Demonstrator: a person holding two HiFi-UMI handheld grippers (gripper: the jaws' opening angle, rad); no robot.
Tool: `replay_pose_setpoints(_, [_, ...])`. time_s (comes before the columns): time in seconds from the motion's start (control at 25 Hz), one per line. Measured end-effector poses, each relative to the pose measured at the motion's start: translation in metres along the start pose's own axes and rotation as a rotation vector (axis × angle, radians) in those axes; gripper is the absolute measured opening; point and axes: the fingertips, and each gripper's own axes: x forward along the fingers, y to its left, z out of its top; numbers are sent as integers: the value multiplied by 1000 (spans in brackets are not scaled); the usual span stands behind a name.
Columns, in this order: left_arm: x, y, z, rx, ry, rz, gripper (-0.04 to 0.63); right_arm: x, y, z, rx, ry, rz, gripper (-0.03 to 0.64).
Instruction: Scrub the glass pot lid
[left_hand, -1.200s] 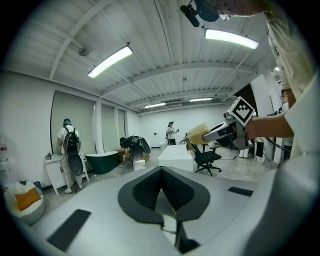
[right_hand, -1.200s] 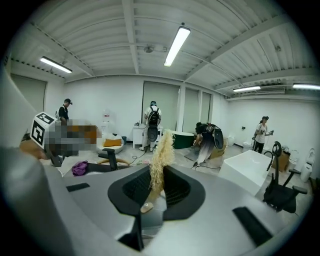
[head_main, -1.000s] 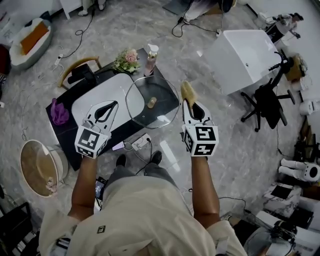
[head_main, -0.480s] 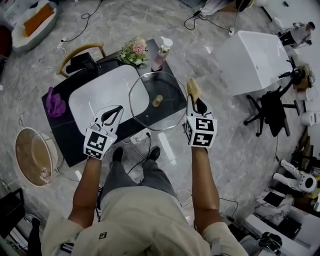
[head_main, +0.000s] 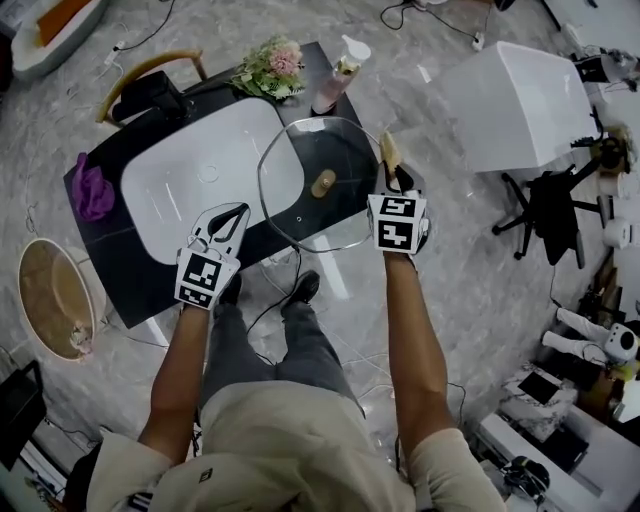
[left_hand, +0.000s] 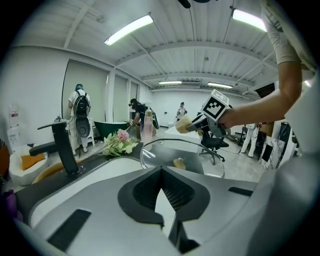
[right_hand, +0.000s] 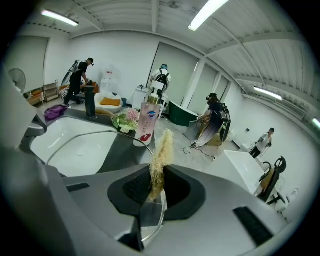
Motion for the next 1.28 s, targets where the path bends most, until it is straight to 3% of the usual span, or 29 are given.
replay_pose_setpoints(0.32, [12,3,-25,-49,25,-2,14,32,13,-11,-78,46,-21,51])
replay_pose_setpoints(0.48, [15,3,-34,-70,33,-8,14,48,37,-16,-241,100,-24,51])
replay_pose_setpoints(0.64, [15,0,-39,-73,39,-17,14,56,97,-11,-389,109,68,52])
replay_pose_setpoints(0.88, [14,2,-43,-77,46,-18,14,31,206,17,-475,41,331,54])
replay_pose_setpoints(1.28, [27,-4,-36,-90,34,-36,14,9,227,19,-494,39,438,54])
